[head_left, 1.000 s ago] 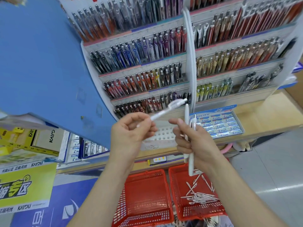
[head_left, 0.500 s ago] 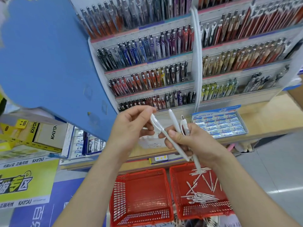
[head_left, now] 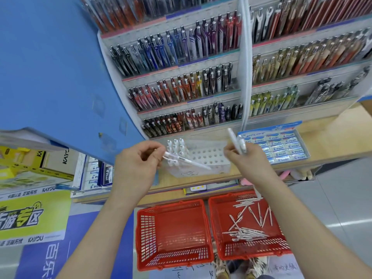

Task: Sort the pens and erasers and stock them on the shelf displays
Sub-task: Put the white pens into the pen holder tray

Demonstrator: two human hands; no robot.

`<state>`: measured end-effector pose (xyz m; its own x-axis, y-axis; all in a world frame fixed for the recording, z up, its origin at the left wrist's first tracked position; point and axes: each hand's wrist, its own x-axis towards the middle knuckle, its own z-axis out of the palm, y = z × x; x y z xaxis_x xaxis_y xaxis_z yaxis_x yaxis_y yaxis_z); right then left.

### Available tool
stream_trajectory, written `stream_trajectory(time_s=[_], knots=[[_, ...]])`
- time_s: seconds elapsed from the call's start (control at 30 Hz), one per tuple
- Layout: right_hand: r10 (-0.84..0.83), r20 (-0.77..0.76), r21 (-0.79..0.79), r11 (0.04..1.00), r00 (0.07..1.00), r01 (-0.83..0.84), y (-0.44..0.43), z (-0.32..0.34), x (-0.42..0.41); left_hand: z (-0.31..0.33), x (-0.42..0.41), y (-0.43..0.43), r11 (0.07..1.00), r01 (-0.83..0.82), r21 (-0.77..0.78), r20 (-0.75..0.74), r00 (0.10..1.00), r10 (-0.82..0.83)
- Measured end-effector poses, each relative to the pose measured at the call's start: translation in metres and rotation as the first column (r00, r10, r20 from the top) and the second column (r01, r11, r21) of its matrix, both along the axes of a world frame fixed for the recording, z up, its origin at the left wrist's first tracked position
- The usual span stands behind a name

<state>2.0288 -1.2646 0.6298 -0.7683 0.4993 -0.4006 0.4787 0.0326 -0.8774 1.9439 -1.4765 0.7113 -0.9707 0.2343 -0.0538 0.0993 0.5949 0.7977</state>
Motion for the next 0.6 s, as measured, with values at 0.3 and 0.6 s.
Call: stream_trajectory(time_s=[0.3,0.6], knots=[[0.014,0.109,0.089,0.996,0.994,-0.024,-0.004,-0.046,-0.004,-0.016,-0.001,0.007,0.988,-0.024,-0.151,-0.2,0.98,-0.006],[-0.053,0.016,0.024,0.998,0.998,0.053,-0.021,-0.058,0.027,-0.034,-0.01,0.03,0.912,0.123,-0.391,-0.348,0.898,-0.27]])
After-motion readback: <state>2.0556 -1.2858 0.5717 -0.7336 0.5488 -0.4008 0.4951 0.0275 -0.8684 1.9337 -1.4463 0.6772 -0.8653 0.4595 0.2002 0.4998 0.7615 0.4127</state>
